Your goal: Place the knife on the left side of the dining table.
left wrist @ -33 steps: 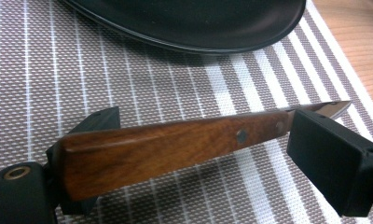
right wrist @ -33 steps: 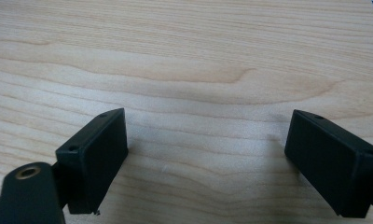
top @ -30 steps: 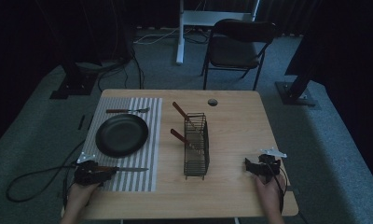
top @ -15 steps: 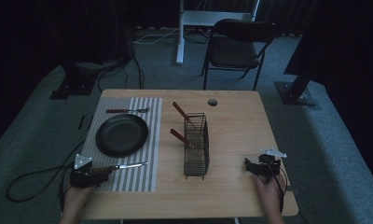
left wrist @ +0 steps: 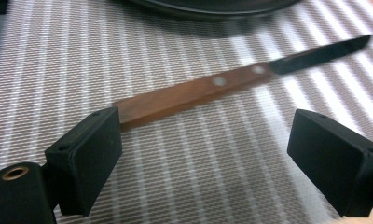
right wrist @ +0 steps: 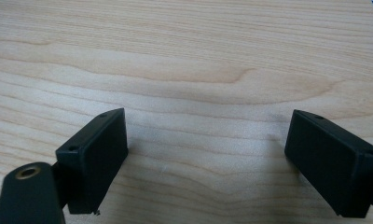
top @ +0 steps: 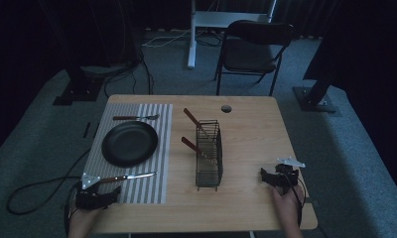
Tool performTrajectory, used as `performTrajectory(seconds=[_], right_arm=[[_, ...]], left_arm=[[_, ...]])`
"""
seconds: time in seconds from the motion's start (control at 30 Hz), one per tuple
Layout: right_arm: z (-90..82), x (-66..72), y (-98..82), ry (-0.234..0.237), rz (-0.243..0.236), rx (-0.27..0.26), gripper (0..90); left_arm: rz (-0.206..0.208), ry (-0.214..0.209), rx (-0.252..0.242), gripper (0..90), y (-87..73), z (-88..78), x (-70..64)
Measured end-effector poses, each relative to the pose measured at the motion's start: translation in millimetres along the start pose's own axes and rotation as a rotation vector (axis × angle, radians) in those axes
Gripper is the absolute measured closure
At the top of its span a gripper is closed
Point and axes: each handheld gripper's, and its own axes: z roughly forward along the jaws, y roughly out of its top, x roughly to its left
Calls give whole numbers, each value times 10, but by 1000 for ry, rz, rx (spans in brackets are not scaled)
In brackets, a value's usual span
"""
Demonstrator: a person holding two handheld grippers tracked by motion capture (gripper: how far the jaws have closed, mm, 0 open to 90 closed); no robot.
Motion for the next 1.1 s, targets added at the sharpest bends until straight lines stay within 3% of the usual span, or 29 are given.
performTrajectory(seconds=[0.33, 0.7, 0.9, 0.93, 1.1], right_arm=[[0, 0, 0, 0, 0, 0, 121], [0, 0, 0, 0, 0, 0, 121], [0, 0, 0, 0, 0, 0, 121], [0, 0, 0, 0, 0, 0, 121], [0, 0, 0, 0, 0, 0, 121]], left_arm=[[-12, -8, 3, 110, 32, 96, 27], [-11, -1, -9, 110, -26, 51, -8], [-4, 40, -17, 109, -57, 32, -31], [-17, 65, -24, 110, -78, 28, -36], [-32, 91, -39, 110, -84, 18, -26]])
